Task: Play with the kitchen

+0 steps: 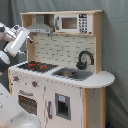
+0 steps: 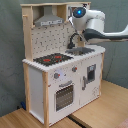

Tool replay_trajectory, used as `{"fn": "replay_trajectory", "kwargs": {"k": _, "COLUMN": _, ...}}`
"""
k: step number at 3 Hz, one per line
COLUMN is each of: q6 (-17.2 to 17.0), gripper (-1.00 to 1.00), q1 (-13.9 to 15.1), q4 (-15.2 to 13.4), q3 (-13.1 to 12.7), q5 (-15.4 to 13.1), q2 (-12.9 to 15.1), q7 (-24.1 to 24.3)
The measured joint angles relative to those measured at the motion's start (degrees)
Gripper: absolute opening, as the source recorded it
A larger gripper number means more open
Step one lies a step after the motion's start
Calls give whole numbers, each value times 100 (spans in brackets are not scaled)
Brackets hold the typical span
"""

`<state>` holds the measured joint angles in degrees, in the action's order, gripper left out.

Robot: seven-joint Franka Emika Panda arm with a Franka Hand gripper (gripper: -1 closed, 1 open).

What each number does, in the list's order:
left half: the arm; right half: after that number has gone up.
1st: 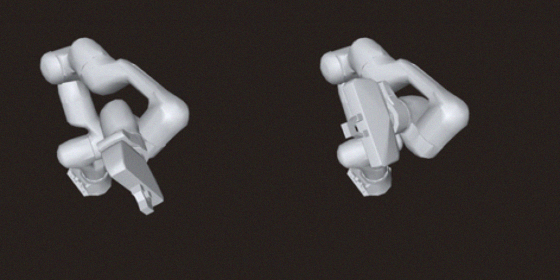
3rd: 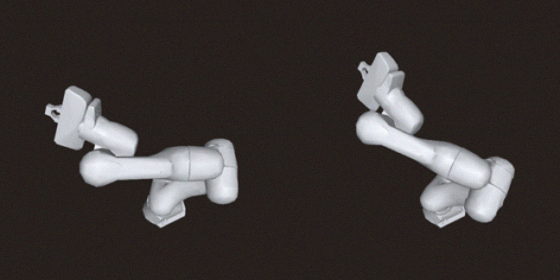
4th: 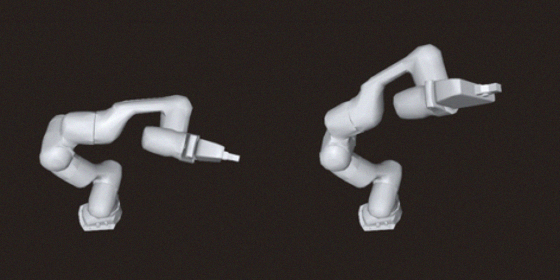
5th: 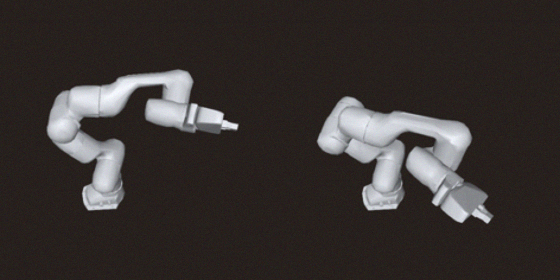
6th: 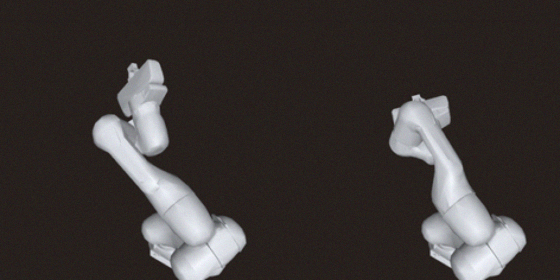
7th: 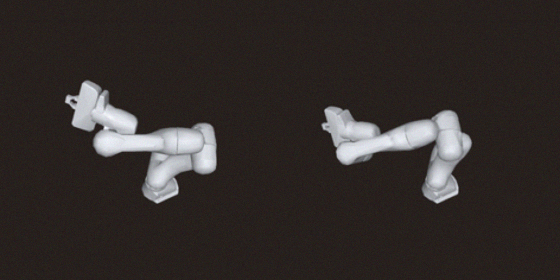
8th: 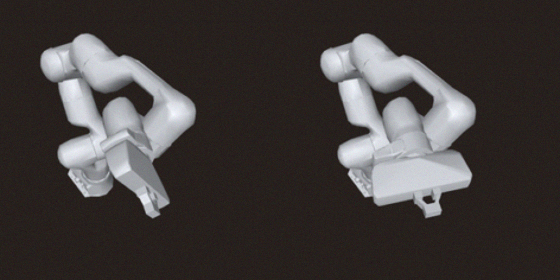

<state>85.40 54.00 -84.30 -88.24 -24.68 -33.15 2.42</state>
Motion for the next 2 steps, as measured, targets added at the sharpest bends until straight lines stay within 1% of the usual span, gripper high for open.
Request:
{"fn": "replay_trajectory", "kwargs": {"k": 1, "q6": -31, "gripper": 100, "q1": -220, "q4": -91, "q3": -115, "q5": -577, "q2": -92, "q7": -8}}
{"fn": "replay_trajectory", "kwargs": {"k": 2, "q6": -32, "gripper": 100, "q1": -373, "q4": -210, "q3": -273, "q5": -1115, "q2": -202, "q7": -16}}
